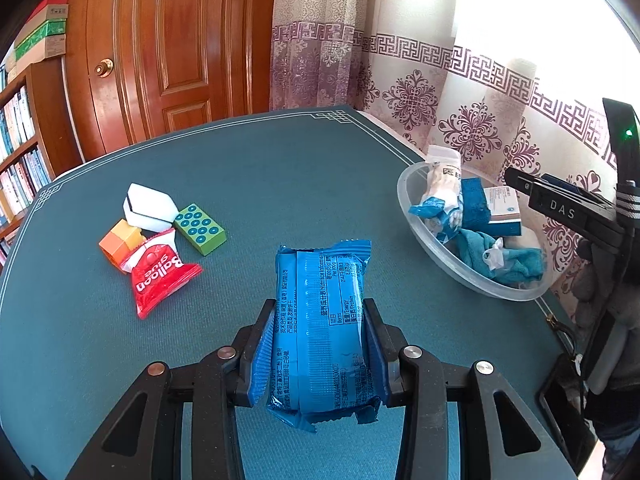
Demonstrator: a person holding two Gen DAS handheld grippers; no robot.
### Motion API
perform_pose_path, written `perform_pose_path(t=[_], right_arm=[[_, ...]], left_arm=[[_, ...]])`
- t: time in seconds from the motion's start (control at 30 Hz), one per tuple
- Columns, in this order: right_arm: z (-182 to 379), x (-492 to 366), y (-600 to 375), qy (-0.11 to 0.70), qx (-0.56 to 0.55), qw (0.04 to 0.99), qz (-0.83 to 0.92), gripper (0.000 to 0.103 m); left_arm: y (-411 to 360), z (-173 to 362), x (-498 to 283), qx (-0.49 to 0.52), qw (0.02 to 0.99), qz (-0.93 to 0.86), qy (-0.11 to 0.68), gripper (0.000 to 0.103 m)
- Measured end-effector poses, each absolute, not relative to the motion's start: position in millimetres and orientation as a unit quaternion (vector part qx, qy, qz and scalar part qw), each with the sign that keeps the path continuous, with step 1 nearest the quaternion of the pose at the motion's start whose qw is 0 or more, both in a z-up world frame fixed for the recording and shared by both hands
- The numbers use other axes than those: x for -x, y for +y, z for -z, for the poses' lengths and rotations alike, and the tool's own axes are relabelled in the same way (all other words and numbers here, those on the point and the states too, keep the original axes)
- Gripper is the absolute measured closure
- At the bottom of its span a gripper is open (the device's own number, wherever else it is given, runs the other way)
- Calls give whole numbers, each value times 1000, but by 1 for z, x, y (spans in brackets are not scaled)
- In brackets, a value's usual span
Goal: Organize objects
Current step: 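Lower the blue pack into the bowl and open the right tool while the left tool carries its pack over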
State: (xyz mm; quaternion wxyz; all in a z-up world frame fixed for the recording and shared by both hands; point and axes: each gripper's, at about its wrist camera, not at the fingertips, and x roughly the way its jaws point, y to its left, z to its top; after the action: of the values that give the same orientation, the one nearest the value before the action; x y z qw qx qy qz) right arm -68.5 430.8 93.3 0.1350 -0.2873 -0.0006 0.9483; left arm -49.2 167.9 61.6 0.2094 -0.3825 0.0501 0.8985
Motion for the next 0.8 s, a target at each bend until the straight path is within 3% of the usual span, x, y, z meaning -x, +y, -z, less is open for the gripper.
perform_pose_path(t=[0.43,0.8], right_arm=[[-84,-9,427,9,282,110,-953,35],[-75,-23,441,38,283,105,-952,35]], left_arm=[[215,-72,48,386,266,-881,57,60],[271,-84,54,376,326,-866,55,60]])
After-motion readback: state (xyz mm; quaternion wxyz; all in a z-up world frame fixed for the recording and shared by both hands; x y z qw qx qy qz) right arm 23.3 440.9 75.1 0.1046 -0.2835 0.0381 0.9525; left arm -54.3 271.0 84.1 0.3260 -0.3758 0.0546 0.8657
